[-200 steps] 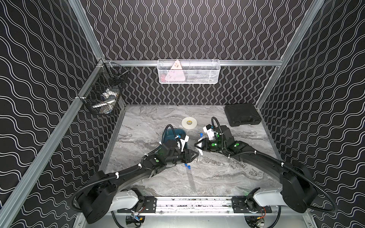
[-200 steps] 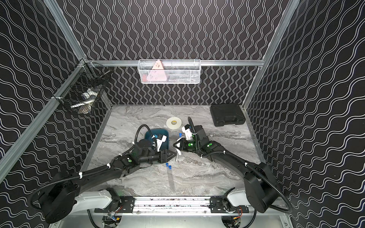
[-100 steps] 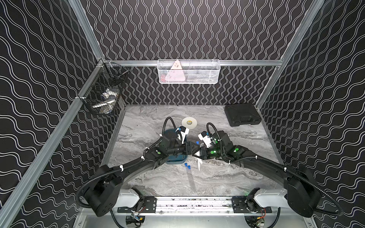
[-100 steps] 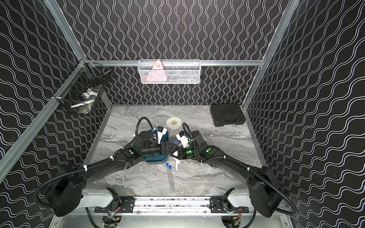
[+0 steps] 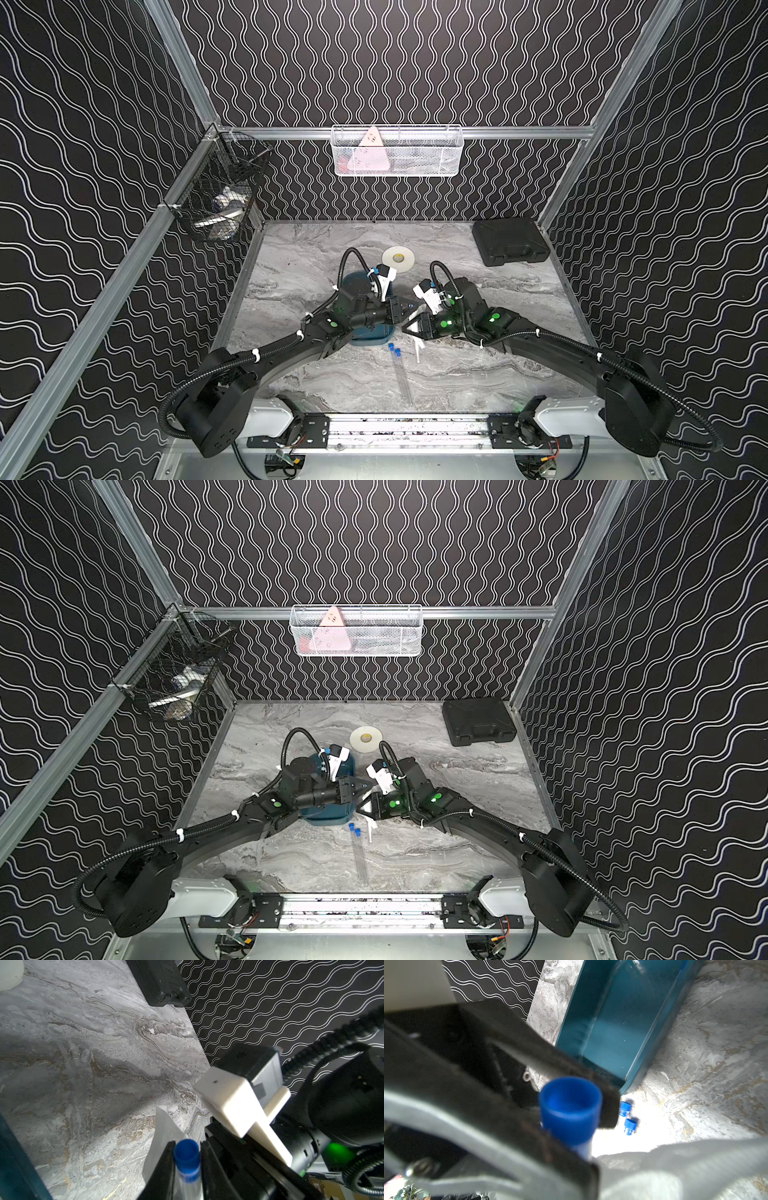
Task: Wipe the exteriors of test tubes
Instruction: Wipe the dirt from the test tube.
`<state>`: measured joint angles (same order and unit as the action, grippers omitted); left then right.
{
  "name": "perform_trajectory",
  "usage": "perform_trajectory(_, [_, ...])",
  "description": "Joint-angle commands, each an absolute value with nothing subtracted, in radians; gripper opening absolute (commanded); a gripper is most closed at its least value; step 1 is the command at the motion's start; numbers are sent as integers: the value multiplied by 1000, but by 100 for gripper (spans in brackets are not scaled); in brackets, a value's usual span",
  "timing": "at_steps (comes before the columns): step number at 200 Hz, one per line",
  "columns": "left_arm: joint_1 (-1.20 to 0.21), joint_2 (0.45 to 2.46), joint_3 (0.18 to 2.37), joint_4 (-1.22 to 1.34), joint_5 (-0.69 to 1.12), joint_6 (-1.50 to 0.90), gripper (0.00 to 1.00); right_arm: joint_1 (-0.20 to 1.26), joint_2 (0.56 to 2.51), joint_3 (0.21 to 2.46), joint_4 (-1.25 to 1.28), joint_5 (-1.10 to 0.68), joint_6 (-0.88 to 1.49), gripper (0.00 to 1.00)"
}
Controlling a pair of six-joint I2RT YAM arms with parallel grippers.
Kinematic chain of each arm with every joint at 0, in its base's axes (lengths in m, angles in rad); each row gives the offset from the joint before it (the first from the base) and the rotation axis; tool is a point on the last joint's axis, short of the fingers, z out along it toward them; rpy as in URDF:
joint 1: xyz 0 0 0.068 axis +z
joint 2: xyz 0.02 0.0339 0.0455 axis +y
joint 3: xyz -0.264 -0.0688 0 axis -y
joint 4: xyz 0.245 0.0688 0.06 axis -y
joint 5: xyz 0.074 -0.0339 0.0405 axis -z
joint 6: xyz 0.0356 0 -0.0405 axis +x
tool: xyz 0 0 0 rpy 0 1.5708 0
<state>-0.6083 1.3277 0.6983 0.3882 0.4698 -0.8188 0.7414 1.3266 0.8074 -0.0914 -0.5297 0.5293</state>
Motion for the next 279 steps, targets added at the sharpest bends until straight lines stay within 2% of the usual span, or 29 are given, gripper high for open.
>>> perform_trajectory(1, [-607,1334,695,449,453,-826,19,745,1328,811,-88,-533,514,16])
perform_trajectory(46, [-606,1318,687,431,433,-824,14,749,1327,807,-74,-526,521,17])
perform_trajectory(88, [-606,1312,675,433,422,-836,14,745,1343,868,-54,-496,525,23])
perform_trajectory(121, [-605,1313,683,430,424,-837,15,744,1387,898,-31,-513,532,23])
perform_trajectory(217, [-568,1321,670,462,414,-873,15,828,1325,675,164,-492,698,21])
perform_trajectory(243, [-569,1314,659,465,417,-877,15,810,1352,734,162,-488,673,21])
perform_trajectory(279, [-568,1297,652,461,414,-882,15,724,1424,838,186,-580,657,20])
